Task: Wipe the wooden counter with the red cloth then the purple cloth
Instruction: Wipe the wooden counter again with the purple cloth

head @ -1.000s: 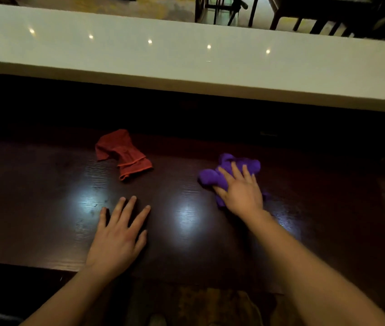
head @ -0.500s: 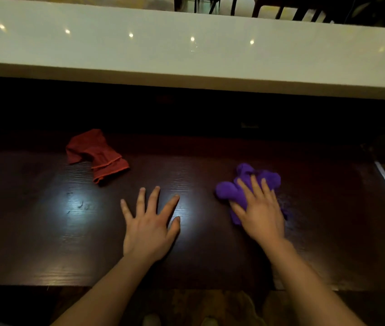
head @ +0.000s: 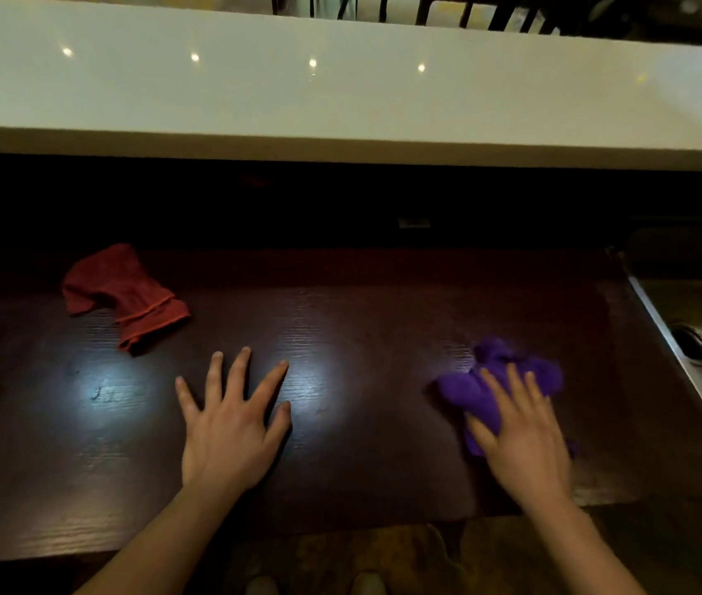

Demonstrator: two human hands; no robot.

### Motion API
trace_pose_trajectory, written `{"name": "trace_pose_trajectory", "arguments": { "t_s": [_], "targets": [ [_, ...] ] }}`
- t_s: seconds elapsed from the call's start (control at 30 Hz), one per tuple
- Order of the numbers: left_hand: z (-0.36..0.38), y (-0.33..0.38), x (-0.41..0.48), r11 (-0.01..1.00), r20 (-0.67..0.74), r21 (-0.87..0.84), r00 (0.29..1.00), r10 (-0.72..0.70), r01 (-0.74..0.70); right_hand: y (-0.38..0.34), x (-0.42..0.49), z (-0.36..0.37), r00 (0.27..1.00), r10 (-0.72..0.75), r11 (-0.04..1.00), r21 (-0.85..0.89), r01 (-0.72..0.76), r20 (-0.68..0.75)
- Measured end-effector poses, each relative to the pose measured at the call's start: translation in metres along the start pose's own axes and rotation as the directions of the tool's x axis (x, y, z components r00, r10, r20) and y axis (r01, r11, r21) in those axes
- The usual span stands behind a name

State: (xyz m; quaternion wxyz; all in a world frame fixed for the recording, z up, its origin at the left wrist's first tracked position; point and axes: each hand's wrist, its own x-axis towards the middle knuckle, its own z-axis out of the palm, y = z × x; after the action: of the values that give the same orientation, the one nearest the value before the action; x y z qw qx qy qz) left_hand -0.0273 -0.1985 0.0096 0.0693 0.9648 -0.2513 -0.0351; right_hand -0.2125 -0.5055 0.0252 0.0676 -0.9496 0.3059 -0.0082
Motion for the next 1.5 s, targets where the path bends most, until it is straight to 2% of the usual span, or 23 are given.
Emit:
{"name": "trace_pose_trajectory", "arguments": {
  "t_s": [0.07, 0.1, 0.17, 0.23, 0.3, 0.4, 0.5, 0.6, 0.63, 0.7, 0.77, 0.8, 0.83, 0.9, 1.0, 1.07, 1.13, 1.23, 1.3, 1.33, 1.4, 1.5],
  "targets": [
    [-0.002, 0.002, 0.0, 1.0, 0.005, 0.01, 1.0, -0.007, 0.007, -0.018, 0.017, -0.002, 0.987, 0.154, 0.988, 0.019, -0.153, -0.038],
    [-0.002, 0.002, 0.0, 1.0, 0.009, 0.011, 1.0, -0.008, 0.008, -0.037, 0.016, -0.001, 0.987, 0.155, 0.988, 0.024, -0.154, -0.044],
    [-0.005, 0.003, -0.002, 1.0, 0.014, 0.01, 1.0, -0.008, 0.008, -0.082, -0.007, 0.011, 0.999, -0.034, 0.999, 0.034, 0.035, -0.029],
    [-0.006, 0.003, -0.001, 1.0, 0.015, 0.023, 1.0, -0.013, 0.013, -0.107, -0.041, 0.02, 0.964, -0.267, 0.962, 0.06, 0.265, 0.014],
    [-0.005, 0.002, -0.001, 1.0, 0.022, 0.025, 1.0, -0.008, 0.007, -0.09, -0.055, 0.02, 0.939, -0.343, 0.938, 0.061, 0.341, 0.036],
    [-0.005, 0.001, -0.001, 1.0, 0.013, 0.008, 1.0, -0.013, 0.013, -0.03, -0.057, 0.009, 0.975, -0.218, 0.976, 0.036, 0.216, 0.039],
    [-0.007, 0.003, -0.002, 1.0, 0.026, -0.001, 0.999, -0.024, 0.024, 0.027, -0.042, -0.003, 0.998, 0.056, 0.998, 0.019, -0.056, -0.025],
    [-0.011, 0.008, -0.003, 1.0, 0.038, 0.028, 0.999, -0.016, 0.015, 0.014, -0.026, -0.002, 0.963, 0.266, 0.964, 0.026, -0.265, -0.037],
    [-0.012, 0.011, -0.004, 0.999, 0.04, 0.031, 0.999, -0.017, 0.016, -0.001, -0.027, -0.001, 0.961, 0.272, 0.962, 0.029, -0.271, -0.048],
    [-0.014, 0.018, -0.003, 0.999, 0.027, 0.025, 0.999, -0.025, 0.024, -0.024, -0.039, 0.007, 0.991, 0.116, 0.993, 0.003, -0.116, -0.068],
    [-0.011, 0.032, -0.001, 1.0, 0.04, 0.01, 0.999, -0.003, 0.003, -0.012, -0.051, 0.012, 0.997, -0.068, 0.997, -0.027, 0.067, -0.026],
    [-0.008, 0.041, 0.0, 1.0, 0.046, -0.017, 0.999, 0.019, -0.018, 0.007, -0.051, 0.01, 0.996, -0.082, 0.996, -0.02, 0.081, -0.027],
    [-0.006, 0.052, 0.003, 0.998, 0.044, -0.049, 0.999, 0.032, -0.03, 0.029, -0.047, 0.006, 0.999, -0.034, 0.999, -0.009, 0.034, -0.041],
    [0.0, 0.072, 0.009, 0.997, 0.048, -0.074, 0.999, 0.014, -0.011, 0.072, -0.031, -0.002, 0.985, 0.149, 0.988, -0.033, -0.153, -0.087],
    [0.007, 0.086, 0.011, 0.999, 0.044, -0.036, 0.999, -0.025, 0.027, 0.114, 0.009, -0.013, 0.89, 0.449, 0.893, 0.012, -0.45, -0.08],
    [0.009, 0.085, 0.011, 0.999, 0.026, -0.03, 0.999, -0.025, 0.026, 0.11, 0.023, -0.018, 0.843, 0.536, 0.844, 0.073, -0.532, -0.054],
    [0.007, 0.085, 0.011, 0.999, 0.016, -0.034, 1.0, -0.022, 0.023, 0.091, 0.012, -0.015, 0.882, 0.465, 0.885, 0.066, -0.461, -0.074],
    [0.003, 0.089, 0.01, 0.999, 0.017, -0.04, 0.999, -0.036, 0.036, 0.059, -0.036, 0.002, 0.97, 0.226, 0.973, -0.018, -0.228, -0.086],
    [0.003, 0.089, 0.011, 0.998, 0.025, -0.045, 0.999, -0.043, 0.044, 0.068, -0.05, 0.004, 0.997, 0.069, 0.996, -0.049, -0.071, -0.034],
    [0.003, 0.088, 0.01, 0.998, 0.024, -0.044, 0.999, -0.047, 0.048, 0.081, -0.044, -0.001, 0.999, 0.036, 0.998, -0.051, -0.037, -0.012],
    [0.002, 0.088, 0.01, 0.998, 0.027, -0.04, 0.998, -0.052, 0.054, 0.109, -0.017, -0.011, 0.994, 0.109, 0.991, -0.074, -0.111, -0.021],
    [0.0, 0.092, 0.011, 0.997, 0.03, -0.039, 0.998, -0.061, 0.062, 0.126, 0.043, -0.021, 0.943, 0.333, 0.942, -0.051, -0.333, 0.006]
  ]
}}
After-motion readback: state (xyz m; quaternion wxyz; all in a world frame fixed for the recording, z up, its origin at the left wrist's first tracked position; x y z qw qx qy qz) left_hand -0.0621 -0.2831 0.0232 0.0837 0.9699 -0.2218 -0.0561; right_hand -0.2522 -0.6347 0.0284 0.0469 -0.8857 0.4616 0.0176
